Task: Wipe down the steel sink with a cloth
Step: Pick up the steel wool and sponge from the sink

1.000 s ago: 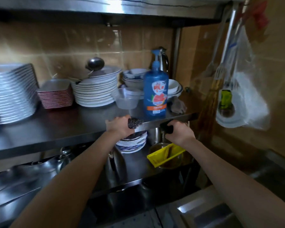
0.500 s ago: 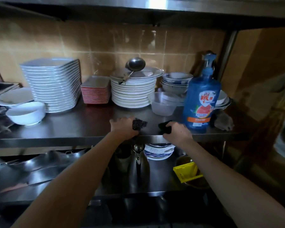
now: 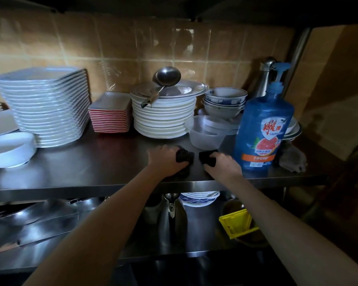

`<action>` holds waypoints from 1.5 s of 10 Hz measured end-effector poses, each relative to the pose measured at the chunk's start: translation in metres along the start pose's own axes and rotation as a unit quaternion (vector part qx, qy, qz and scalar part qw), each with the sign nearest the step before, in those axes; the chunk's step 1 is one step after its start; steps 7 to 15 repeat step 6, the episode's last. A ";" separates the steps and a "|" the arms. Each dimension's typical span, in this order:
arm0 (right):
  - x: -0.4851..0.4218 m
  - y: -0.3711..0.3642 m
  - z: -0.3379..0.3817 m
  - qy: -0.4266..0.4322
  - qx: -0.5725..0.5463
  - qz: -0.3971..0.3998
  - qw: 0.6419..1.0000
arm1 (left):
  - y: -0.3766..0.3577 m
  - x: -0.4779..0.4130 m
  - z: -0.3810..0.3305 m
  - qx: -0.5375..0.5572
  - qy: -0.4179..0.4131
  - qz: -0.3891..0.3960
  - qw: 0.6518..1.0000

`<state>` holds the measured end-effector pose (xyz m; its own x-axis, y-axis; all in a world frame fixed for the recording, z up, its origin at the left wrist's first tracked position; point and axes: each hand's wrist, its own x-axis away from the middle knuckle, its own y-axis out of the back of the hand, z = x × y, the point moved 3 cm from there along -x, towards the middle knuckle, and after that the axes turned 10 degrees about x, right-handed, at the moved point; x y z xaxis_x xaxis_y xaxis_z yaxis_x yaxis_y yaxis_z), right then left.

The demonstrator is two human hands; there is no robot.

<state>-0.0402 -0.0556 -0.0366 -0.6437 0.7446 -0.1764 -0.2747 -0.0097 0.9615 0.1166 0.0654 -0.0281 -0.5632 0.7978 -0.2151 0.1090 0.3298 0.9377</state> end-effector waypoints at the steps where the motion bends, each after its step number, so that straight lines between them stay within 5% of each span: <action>1: 0.001 0.004 -0.004 0.007 0.001 -0.021 1.000 | -0.004 -0.003 -0.001 -0.024 0.002 0.009 1.000; 15: 0.062 0.055 -0.039 0.024 -0.012 -0.043 0.999 | 0.032 0.039 -0.045 -0.003 0.011 -0.001 1.000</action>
